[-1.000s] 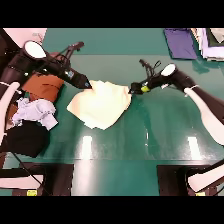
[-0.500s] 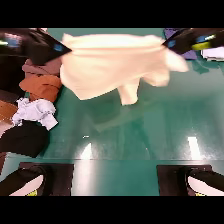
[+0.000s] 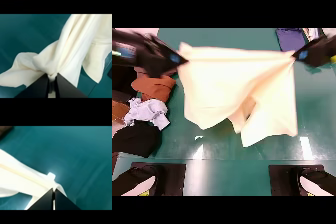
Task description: Fold the shirts.
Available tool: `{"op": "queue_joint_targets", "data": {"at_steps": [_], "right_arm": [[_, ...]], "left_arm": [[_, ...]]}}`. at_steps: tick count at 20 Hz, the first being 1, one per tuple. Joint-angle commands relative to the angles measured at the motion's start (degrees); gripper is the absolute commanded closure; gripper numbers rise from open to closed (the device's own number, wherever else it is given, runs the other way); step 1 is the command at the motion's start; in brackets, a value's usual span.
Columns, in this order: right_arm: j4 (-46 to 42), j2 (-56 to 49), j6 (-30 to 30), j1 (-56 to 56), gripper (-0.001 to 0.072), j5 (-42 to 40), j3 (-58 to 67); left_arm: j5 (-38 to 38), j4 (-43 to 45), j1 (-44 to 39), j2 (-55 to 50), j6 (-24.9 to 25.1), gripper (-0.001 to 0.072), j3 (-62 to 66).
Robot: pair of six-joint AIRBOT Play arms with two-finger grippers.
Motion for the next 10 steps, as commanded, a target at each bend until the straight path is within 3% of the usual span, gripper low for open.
{"op": "queue_joint_targets", "data": {"at_steps": [1,6,8,10], "right_arm": [[0.59,-4.63,1.05,-0.11,0.0698,0.13,-10.43],[0.61,-14.38,0.44,-0.11,0.0697,-12.46,-18.62],[0.61,-17.49,0.46,-0.09,0.0697,-13.84,-17.33],[0.59,-19.78,0.46,-0.50,0.0696,-13.44,-14.45]], "left_arm": [[1.79,3.50,-0.81,-8.55,-0.44,0.0673,-8.92],[14.80,4.52,-0.68,-24.17,0.59,0.0657,-14.32],[18.32,4.66,-0.35,-26.80,0.59,0.0179,-14.32],[18.34,4.83,1.51,-27.02,0.59,0.0163,-13.57]]}}
